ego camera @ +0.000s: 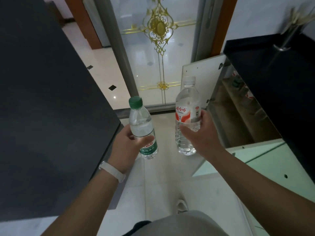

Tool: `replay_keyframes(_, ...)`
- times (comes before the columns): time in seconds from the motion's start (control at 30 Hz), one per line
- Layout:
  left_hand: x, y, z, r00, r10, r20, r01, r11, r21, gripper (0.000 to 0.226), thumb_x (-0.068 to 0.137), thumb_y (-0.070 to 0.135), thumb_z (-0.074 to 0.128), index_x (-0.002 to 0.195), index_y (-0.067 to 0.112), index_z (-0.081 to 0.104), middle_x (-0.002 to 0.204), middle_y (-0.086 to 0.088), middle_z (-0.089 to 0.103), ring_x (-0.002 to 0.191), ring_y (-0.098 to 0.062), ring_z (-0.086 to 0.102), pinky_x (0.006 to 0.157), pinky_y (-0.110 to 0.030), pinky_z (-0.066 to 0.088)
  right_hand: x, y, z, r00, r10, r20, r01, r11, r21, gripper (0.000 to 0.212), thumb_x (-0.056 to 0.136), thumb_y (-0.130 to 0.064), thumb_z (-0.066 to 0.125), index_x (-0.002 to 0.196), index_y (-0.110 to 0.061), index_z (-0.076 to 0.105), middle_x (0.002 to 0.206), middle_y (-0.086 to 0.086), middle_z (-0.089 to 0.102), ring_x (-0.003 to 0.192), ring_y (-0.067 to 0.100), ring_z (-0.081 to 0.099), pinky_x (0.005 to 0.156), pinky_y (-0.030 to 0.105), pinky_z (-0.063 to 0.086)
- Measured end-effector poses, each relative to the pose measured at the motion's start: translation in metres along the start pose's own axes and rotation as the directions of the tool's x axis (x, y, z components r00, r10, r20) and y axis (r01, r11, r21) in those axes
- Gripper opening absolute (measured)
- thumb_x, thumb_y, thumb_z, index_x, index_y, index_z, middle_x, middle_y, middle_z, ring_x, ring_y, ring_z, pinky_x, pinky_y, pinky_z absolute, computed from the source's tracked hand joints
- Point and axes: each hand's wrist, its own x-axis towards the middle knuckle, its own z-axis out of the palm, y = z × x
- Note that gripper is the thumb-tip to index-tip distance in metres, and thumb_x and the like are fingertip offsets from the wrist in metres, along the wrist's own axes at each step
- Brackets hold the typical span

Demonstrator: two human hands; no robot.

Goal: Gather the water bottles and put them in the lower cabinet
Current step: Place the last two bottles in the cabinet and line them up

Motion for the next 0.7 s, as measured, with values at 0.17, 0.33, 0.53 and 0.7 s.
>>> replay_keyframes(0.17, 0.056, 0.013, 0.015, 0.999, 0.009, 0.041, -0.010, 1.000, 0.007, 0.035, 0.076, 0.003, 0.084, 0.104, 0.021, 0.072, 0.092, 0.009, 0.076, 0.085, -0.006, 0.072, 0.070, -0.017, 0.053, 0.046, -0.011, -0.004, 0.999, 0.039, 0.002, -0.039, 0.999, 0.029, 0.061, 0.076, -0.032, 0.082, 0.126, -0.028, 0.049, 0.106, -0.019, 0.062, 0.087, -0.005, 0.064, 0.058, 0.008, 0.049)
replay_keyframes(0.33, 0.134, 0.011, 0.024, 0.995, 0.008, 0.097, -0.010, 1.000, 0.012, 0.039, 0.077, 0.004, 0.083, 0.110, 0.020, 0.071, 0.100, 0.005, 0.076, 0.088, -0.004, 0.071, 0.068, -0.013, 0.053, 0.094, -0.008, 0.004, 0.996, 0.076, -0.037, -0.076, 0.997, 0.001, 0.057, 0.076, -0.026, 0.082, 0.121, -0.034, 0.049, 0.103, -0.022, 0.061, 0.089, -0.016, 0.060, 0.059, 0.009, 0.051)
replay_keyframes(0.53, 0.248, 0.016, 0.037, 0.962, -0.004, 0.273, 0.006, 1.000, -0.004, 0.040, 0.075, 0.005, 0.086, 0.108, 0.024, 0.073, 0.099, 0.005, 0.078, 0.093, -0.013, 0.073, 0.079, -0.028, 0.057, 0.155, -0.012, 0.028, 0.966, 0.132, -0.223, -0.141, 0.990, -0.024, 0.058, 0.074, -0.025, 0.084, 0.120, -0.034, 0.052, 0.106, -0.018, 0.065, 0.092, -0.008, 0.064, 0.073, 0.018, 0.054)
replay_keyframes(0.7, 0.337, 0.036, 0.057, 0.895, 0.014, 0.446, -0.003, 1.000, -0.026, 0.042, 0.073, 0.001, 0.086, 0.103, 0.028, 0.072, 0.090, 0.010, 0.079, 0.082, -0.003, 0.074, 0.066, -0.014, 0.054, 0.198, -0.032, 0.039, 0.926, 0.168, -0.338, -0.200, 0.978, -0.064, 0.061, 0.076, -0.022, 0.083, 0.125, -0.032, 0.048, 0.108, -0.016, 0.062, 0.093, 0.000, 0.064, 0.068, 0.013, 0.051)
